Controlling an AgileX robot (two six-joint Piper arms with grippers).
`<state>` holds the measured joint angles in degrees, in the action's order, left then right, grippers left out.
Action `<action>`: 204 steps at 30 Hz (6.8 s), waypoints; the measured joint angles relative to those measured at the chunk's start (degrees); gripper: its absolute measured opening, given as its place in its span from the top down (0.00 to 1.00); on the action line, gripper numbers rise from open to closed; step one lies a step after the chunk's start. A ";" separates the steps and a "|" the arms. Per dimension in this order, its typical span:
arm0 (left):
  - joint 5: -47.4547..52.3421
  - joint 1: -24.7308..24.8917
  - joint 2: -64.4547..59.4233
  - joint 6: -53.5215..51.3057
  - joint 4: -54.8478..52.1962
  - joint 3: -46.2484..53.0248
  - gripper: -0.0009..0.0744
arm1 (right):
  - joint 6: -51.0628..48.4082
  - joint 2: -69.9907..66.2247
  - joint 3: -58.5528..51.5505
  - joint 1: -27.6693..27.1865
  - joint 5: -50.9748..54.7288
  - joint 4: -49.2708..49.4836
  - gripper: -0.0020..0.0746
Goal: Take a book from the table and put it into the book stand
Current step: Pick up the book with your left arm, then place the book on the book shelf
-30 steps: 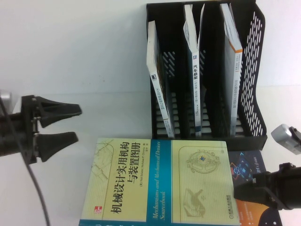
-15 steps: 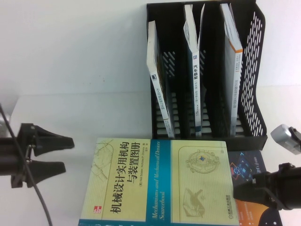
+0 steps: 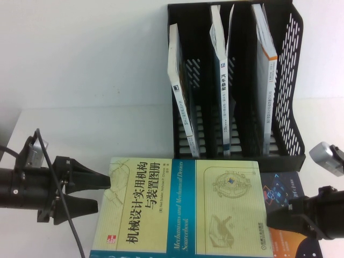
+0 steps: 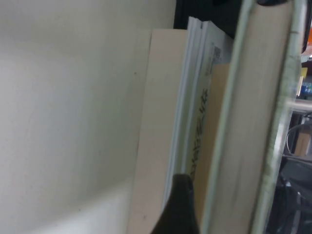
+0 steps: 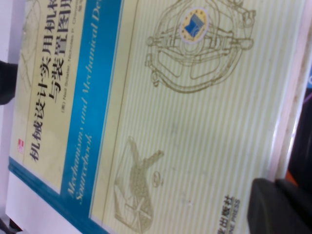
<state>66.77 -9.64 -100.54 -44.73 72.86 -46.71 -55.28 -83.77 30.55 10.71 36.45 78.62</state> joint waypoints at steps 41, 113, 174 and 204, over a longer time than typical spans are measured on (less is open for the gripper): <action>-0.87 9.12 -5.90 1.54 3.74 -0.02 0.42 | -0.54 -1.85 0.36 0.00 2.05 1.10 0.98; -2.93 10.28 26.71 9.10 11.76 -11.51 0.73 | -6.83 -0.02 -0.06 0.37 14.60 -2.65 0.98; -5.78 10.28 26.13 39.84 -18.05 -52.79 0.72 | -1.15 18.03 20.50 0.37 -5.34 -10.25 0.98; -17.51 20.17 18.48 52.26 -28.42 -52.79 0.72 | 12.20 18.25 20.50 -0.85 -1.28 -33.64 0.98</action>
<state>49.26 10.53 -82.05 7.53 44.44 -99.50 -43.09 -65.53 51.05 9.86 35.17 44.98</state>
